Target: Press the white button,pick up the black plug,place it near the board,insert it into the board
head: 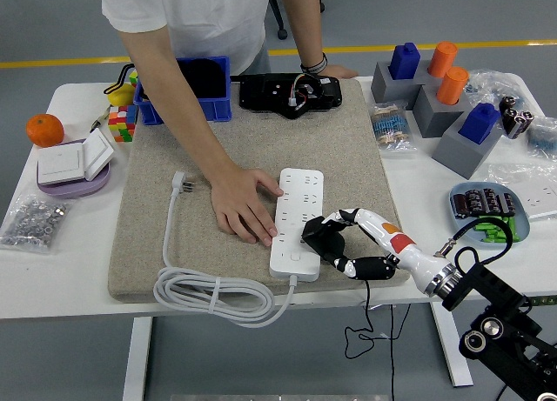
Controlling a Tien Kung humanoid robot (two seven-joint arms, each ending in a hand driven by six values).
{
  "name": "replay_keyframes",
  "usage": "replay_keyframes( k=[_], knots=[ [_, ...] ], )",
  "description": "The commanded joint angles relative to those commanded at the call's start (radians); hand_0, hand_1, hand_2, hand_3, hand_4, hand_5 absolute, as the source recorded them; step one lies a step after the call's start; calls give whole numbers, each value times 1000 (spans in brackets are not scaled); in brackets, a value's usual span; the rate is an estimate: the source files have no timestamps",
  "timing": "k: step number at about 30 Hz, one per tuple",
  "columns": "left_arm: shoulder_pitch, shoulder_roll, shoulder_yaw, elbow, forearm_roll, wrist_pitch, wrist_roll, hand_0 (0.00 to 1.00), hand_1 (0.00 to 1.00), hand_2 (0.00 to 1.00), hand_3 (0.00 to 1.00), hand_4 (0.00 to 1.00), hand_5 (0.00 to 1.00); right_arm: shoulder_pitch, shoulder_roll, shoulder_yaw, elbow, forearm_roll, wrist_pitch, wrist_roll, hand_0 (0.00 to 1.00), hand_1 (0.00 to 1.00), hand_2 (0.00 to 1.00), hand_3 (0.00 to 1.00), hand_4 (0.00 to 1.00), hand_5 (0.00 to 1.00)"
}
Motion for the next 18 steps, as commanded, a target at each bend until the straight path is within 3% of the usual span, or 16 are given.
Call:
replay_keyframes(
  k=[18],
  knots=[
    [1, -4, -2, 0, 1, 0, 0, 705, 699, 670, 711, 722, 282, 43, 17, -38, -7, 7, 2, 10, 689, 630, 588, 590, 705, 41]
  ],
)
